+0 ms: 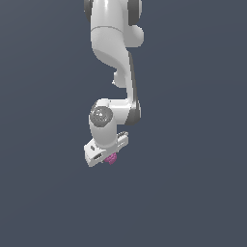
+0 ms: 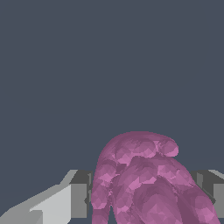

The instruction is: Pick up the object and move it to a goal position.

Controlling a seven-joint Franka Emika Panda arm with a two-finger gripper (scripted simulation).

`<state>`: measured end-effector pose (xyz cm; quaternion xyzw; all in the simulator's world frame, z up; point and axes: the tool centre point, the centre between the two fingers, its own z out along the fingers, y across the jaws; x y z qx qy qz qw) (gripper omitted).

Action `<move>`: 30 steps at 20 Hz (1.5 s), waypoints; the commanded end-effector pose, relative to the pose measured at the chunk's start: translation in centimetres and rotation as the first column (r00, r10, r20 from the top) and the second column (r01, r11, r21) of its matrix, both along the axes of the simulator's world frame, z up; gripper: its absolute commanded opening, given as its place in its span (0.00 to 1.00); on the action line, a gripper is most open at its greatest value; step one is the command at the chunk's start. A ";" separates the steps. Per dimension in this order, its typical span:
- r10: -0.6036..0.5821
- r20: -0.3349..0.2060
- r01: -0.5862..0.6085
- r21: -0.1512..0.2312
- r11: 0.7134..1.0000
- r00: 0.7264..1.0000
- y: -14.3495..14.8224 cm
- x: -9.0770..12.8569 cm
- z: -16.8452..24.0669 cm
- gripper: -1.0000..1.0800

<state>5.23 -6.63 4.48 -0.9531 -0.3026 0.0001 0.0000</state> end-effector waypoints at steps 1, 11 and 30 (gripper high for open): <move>0.000 0.000 0.000 0.000 1.000 1.000 0.0 0.0 0.0 0.00; 0.000 0.000 0.000 0.000 1.000 1.000 -0.6 -0.3 1.8 0.00; 0.001 0.000 -0.001 0.001 1.000 1.000 -6.3 -2.8 20.2 0.00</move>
